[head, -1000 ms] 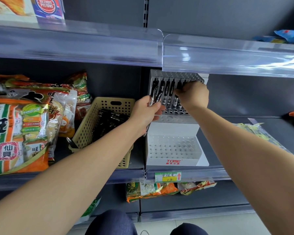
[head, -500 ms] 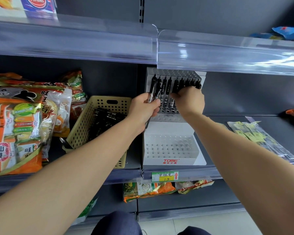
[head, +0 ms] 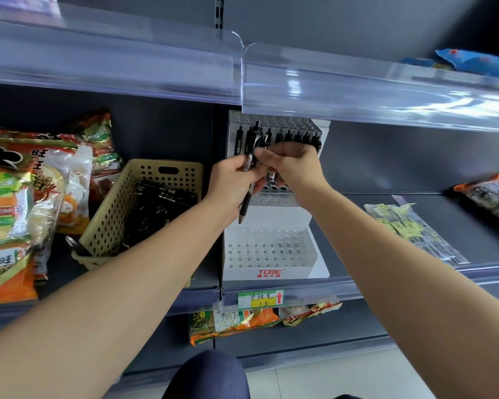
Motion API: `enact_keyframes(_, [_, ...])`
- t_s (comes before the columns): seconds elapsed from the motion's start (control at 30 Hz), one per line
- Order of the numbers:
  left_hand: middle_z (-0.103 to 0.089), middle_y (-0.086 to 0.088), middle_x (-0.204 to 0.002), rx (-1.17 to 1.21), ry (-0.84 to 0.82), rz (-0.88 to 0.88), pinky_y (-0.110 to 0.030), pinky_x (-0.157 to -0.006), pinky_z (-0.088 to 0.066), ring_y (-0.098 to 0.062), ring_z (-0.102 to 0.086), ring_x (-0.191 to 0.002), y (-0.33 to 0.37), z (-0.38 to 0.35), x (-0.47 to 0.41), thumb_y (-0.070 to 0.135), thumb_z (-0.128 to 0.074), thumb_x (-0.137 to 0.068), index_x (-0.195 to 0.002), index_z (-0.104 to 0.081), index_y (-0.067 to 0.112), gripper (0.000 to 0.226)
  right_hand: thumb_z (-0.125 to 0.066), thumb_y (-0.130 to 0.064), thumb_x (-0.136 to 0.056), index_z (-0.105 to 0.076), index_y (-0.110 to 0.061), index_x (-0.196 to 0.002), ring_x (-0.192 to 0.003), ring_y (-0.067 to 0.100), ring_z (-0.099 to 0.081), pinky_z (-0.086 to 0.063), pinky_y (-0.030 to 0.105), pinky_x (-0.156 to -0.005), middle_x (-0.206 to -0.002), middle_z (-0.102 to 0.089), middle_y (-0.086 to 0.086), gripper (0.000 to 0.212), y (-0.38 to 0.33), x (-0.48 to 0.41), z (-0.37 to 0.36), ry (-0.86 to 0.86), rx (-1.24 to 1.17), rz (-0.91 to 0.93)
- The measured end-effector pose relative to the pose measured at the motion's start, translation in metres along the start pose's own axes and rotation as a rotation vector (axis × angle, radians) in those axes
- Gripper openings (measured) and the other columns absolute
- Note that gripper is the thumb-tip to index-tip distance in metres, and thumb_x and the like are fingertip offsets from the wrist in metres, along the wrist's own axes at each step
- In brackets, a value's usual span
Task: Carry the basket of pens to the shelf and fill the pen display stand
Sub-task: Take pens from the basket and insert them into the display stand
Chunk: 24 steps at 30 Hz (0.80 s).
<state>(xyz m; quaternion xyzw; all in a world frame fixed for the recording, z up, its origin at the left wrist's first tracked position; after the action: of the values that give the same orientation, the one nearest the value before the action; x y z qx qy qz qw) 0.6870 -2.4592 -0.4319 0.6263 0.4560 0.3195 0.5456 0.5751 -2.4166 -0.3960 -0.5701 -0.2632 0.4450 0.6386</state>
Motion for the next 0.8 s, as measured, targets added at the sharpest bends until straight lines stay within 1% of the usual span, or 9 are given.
enact_keyframes(0.17, [-0.060,-0.002,-0.080,-0.158,0.080,-0.060,-0.034,-0.077,-0.045,-0.017,-0.054,-0.079,0.004,0.009,-0.010,0.022,-0.064,-0.091,-0.078,-0.064,0.012,0.016,-0.073,-0.020,-0.083,-0.069,-0.009,-0.095,-0.057,0.007,-0.062,-0.051,0.021,-0.049,-0.076,-0.069,0.000,0.017,-0.013,-0.006,0.013,0.071,-0.015,0.024])
enact_keyframes(0.27, [-0.052,0.000,-0.071,-0.149,0.114,-0.019,-0.029,-0.060,-0.041,-0.015,-0.046,-0.063,0.004,0.015,-0.011,0.025,-0.056,-0.096,-0.084,-0.059,0.016,0.016,-0.074,-0.019,-0.083,-0.071,-0.007,-0.090,-0.057,0.012,-0.063,-0.059,0.031,-0.058,-0.072,-0.068,0.001,0.015,-0.016,-0.015,0.020,0.183,0.033,0.063])
enact_keyframes(0.33, [-0.048,0.002,-0.066,-0.141,0.104,0.015,-0.019,-0.044,-0.032,-0.012,-0.039,-0.054,0.004,0.017,-0.011,0.028,-0.053,-0.098,-0.088,-0.058,0.018,0.015,-0.075,-0.023,-0.081,-0.070,-0.019,-0.073,-0.061,0.020,-0.066,-0.060,0.044,-0.068,-0.066,-0.068,-0.002,0.010,-0.017,-0.019,0.023,0.263,0.073,0.081])
enact_keyframes(0.43, [-0.042,0.004,-0.065,-0.157,0.084,0.044,-0.014,-0.039,-0.027,-0.010,-0.035,-0.052,0.002,0.017,-0.014,0.041,-0.049,-0.097,-0.096,-0.062,0.023,0.022,-0.074,-0.029,-0.078,-0.062,-0.028,-0.058,-0.069,0.027,-0.069,-0.058,0.049,-0.070,-0.067,-0.070,-0.001,0.024,-0.020,-0.022,0.023,0.356,0.114,0.132])
enact_keyframes(0.5, [-0.043,0.005,-0.067,-0.157,0.082,0.062,-0.015,-0.040,-0.026,-0.008,-0.035,-0.052,-0.001,0.018,-0.017,0.043,-0.044,-0.099,-0.109,-0.061,0.024,0.028,-0.071,-0.031,-0.080,-0.061,-0.024,-0.063,-0.069,0.027,-0.068,-0.058,0.044,-0.071,-0.067,-0.069,0.002,0.021,-0.024,-0.024,0.022,0.379,0.154,0.172])
enact_keyframes(0.57, [-0.045,0.007,-0.070,-0.170,0.098,0.054,-0.013,-0.038,-0.025,-0.007,-0.037,-0.051,-0.003,0.020,-0.020,0.038,-0.043,-0.100,-0.117,-0.056,0.021,0.027,-0.069,-0.031,-0.084,-0.062,-0.021,-0.070,-0.066,0.020,-0.064,-0.051,0.029,-0.063,-0.064,-0.064,-0.001,0.019,-0.027,-0.024,0.020,0.395,0.249,0.216])
enact_keyframes(0.67, [-0.050,0.005,-0.069,-0.168,0.123,0.036,-0.017,-0.040,-0.031,-0.010,-0.042,-0.051,-0.004,0.023,-0.020,0.031,-0.045,-0.101,-0.102,-0.053,0.019,0.014,-0.069,-0.031,-0.085,-0.059,-0.022,-0.069,-0.061,0.011,-0.050,-0.032,0.022,-0.057,-0.059,-0.054,-0.010,0.020,-0.030,-0.021,0.016,0.408,0.349,0.275])
enact_keyframes(0.73, [-0.051,0.003,-0.067,-0.119,0.109,0.020,-0.021,-0.043,-0.037,-0.011,-0.046,-0.054,-0.004,0.023,-0.018,0.024,-0.046,-0.101,-0.090,-0.055,0.018,0.015,-0.068,-0.030,-0.085,-0.057,-0.022,-0.067,-0.058,0.009,-0.047,-0.029,0.022,-0.056,-0.057,-0.052,-0.011,0.023,-0.031,-0.021,0.013,0.400,0.387,0.302])
enact_keyframes(0.8, [-0.052,0.002,-0.068,-0.087,0.088,0.013,-0.020,-0.047,-0.042,-0.010,-0.048,-0.056,-0.003,0.023,-0.016,0.020,-0.047,-0.100,-0.086,-0.059,0.019,0.018,-0.069,-0.030,-0.085,-0.056,-0.022,-0.065,-0.057,0.010,-0.048,-0.030,0.022,-0.057,-0.057,-0.053,-0.010,0.025,-0.032,-0.020,0.012,0.409,0.393,0.321])
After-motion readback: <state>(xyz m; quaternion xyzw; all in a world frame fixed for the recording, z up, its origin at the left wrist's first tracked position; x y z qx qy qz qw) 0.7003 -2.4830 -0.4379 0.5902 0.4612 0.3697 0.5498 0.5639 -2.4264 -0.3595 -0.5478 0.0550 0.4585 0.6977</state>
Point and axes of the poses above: each hand's wrist, its own x-axis away from the middle knuckle, its own z-axis out of the back of the hand, y = z × x, the point moved 6 cm from there along -x, towards the middle knuckle
